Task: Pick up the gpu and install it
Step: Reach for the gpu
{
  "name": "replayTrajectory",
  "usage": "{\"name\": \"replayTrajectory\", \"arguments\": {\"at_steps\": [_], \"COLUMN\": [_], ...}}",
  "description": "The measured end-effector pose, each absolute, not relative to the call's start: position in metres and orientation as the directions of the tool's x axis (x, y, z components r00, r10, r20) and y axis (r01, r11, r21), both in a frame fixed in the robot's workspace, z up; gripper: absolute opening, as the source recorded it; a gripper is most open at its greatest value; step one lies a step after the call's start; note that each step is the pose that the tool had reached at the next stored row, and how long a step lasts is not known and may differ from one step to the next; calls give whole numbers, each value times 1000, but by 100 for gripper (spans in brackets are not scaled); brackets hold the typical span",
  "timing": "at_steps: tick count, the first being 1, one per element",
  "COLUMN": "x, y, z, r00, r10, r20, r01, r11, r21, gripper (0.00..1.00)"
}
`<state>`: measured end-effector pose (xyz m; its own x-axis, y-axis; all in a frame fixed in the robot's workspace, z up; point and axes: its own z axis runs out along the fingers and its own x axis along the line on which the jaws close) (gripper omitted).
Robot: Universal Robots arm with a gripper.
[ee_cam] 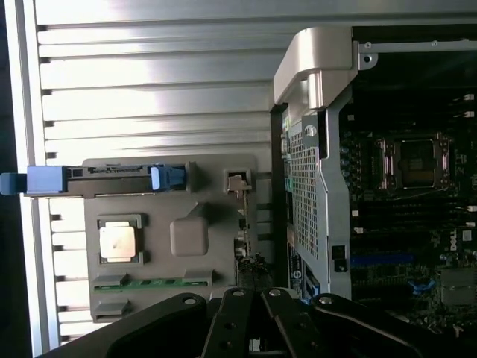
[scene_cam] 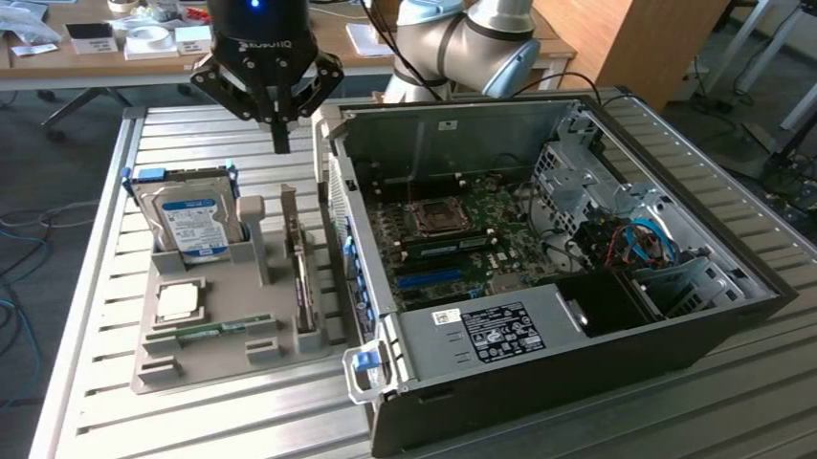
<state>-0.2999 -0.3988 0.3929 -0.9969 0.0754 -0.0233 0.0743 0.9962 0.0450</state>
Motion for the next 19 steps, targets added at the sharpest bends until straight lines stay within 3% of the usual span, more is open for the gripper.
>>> {"name": "replayTrajectory", "arguments": {"at_steps": [19], "x": [-301], "y": [-413], "z": [393], "r00": [-997], "r10": [75], "r20": [-23], "r01": [74], "r11": [996], "r21": [45], "gripper": [11]}}
